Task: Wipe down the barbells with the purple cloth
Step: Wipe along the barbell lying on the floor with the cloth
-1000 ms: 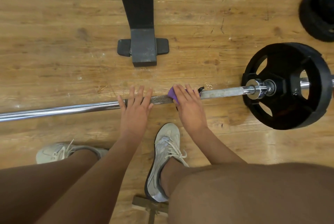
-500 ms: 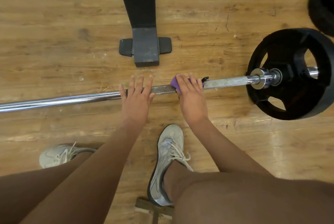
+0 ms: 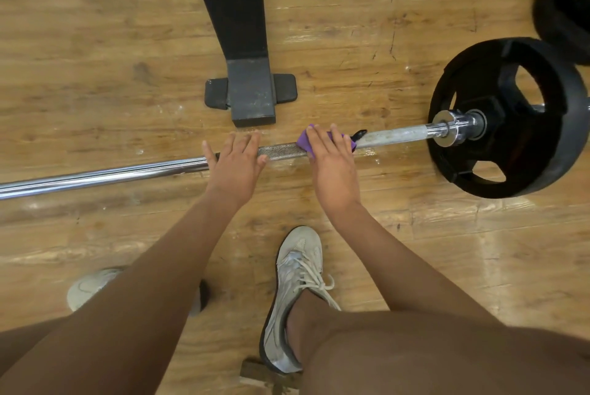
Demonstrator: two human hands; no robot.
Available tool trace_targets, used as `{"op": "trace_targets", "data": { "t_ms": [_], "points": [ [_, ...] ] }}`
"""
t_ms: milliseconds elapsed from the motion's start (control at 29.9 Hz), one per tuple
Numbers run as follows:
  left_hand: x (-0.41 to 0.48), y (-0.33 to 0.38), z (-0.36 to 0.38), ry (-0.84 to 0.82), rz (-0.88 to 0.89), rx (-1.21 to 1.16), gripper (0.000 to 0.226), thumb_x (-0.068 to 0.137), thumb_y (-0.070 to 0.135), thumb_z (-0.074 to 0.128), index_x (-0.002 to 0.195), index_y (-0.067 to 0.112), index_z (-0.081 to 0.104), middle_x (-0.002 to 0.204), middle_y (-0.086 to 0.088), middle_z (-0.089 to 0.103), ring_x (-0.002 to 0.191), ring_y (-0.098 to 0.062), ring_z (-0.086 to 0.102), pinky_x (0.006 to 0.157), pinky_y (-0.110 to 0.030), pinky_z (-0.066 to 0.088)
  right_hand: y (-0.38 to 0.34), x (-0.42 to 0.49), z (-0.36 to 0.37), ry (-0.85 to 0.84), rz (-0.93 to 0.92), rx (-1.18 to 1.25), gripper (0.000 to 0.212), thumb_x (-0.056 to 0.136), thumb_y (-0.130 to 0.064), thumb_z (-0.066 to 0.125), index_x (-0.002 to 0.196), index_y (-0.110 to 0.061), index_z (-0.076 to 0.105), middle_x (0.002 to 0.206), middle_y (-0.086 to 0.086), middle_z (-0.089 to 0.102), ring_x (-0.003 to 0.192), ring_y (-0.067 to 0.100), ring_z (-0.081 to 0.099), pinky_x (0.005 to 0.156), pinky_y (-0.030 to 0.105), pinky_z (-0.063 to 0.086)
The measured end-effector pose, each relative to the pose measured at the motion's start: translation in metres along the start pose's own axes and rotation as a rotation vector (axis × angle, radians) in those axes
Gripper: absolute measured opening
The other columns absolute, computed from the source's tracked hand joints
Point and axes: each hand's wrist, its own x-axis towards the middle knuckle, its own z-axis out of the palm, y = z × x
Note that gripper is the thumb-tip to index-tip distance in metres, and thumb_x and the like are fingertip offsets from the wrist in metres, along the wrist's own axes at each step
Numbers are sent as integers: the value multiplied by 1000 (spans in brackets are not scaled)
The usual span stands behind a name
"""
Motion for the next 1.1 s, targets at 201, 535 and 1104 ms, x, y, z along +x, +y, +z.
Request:
{"op": "trace_targets", "data": {
  "t_ms": [201,535,1104],
  "points": [
    [7,3,-9,-57,-27,11,55,109,42,21,160,21,17,166,-1,23,156,-25,6,116,-67,-8,6,10,-5,-76,-217,-64,73,89,5,63,153,-15,36,156,3,43,149,30,30,124,43,16],
    [15,1,-9,-54,-32,32,58,109,44,18,162,22,7,169,3,10,156,-25,-2,115,-67,-11,-2,13,-5,-66,-178,38,52,99,-13,56,150,-10,44,151,7,51,144,31,38,123,46,19],
    [-8,21,29,154,-56,-77,63,108,34,21,160,15,-9,168,-3,-18,154,-27,-18,122,-53,-5,10,20,-4,10,-88,-5,56,96,-6,59,149,-11,44,149,5,52,144,31,37,123,46,20]
  ]
}}
